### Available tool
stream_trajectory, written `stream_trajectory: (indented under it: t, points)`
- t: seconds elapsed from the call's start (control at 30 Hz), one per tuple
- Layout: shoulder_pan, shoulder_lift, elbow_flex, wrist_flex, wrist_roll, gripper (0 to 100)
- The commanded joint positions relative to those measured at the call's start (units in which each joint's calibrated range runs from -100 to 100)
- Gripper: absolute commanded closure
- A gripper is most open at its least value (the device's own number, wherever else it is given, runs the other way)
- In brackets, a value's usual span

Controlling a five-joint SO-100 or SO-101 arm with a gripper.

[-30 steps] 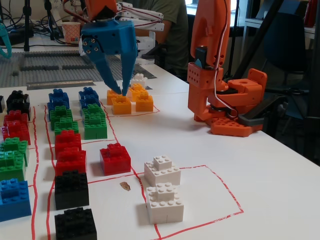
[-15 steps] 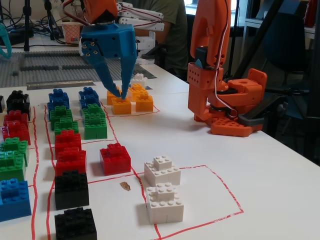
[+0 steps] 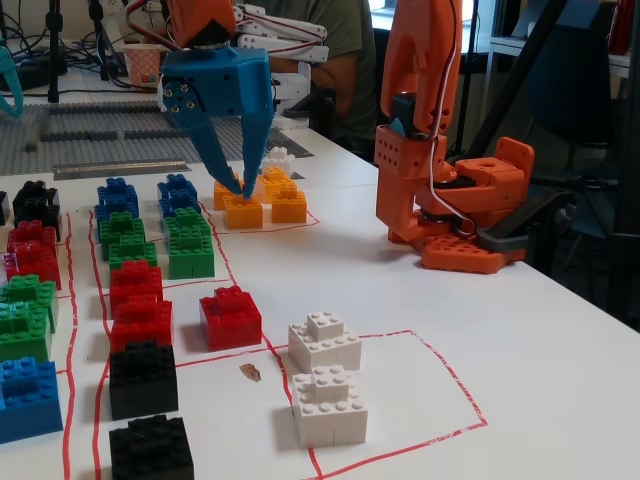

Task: Grab the block and put it in the grey marker

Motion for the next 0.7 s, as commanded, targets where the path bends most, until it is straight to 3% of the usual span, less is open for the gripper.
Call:
stream_trajectory:
  t: [0.0, 0.67]
  points:
    - [-2.1, -3.8, -3.7, -0.8, -0.6, 100]
    - [-2.9, -3.4, -4.1, -0.8, -0.8, 100]
